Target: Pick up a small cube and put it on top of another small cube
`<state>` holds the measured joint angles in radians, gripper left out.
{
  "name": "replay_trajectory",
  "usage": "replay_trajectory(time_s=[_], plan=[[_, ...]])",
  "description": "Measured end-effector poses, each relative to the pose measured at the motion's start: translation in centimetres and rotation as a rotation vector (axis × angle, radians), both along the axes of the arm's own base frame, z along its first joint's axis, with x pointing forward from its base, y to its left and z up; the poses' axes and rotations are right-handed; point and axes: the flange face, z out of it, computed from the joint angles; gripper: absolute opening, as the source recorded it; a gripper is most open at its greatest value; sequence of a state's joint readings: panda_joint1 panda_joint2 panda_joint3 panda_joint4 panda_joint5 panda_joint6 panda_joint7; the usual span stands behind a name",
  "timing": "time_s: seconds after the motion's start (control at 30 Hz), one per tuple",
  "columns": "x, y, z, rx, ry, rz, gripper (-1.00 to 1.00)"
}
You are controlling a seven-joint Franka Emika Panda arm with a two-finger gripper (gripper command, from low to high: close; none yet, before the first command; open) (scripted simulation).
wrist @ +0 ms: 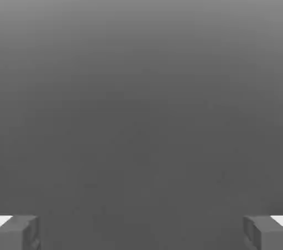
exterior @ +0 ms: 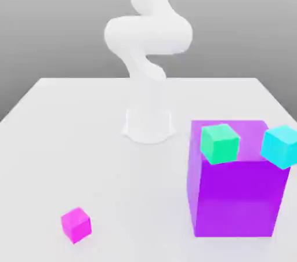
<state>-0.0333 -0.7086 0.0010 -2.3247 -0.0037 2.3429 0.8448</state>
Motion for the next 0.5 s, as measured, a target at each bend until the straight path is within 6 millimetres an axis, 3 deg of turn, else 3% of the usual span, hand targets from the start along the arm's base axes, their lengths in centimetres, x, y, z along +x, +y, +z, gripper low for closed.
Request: replay_trajectory(time_s=[0.1,0.23,0.37,0.5], plan=[[3.6,-1.8,-5.5,0.035,0.089,-0.084,0.00],[7.0,-4.5,-13.0,0.082,0.201,-0.194,0.00],[8.8,-7.2,-20.9,0.128,0.311,-0.306,0.00],[9.1,-9.9,-28.9,0.176,0.419,-0.421,0.00]])
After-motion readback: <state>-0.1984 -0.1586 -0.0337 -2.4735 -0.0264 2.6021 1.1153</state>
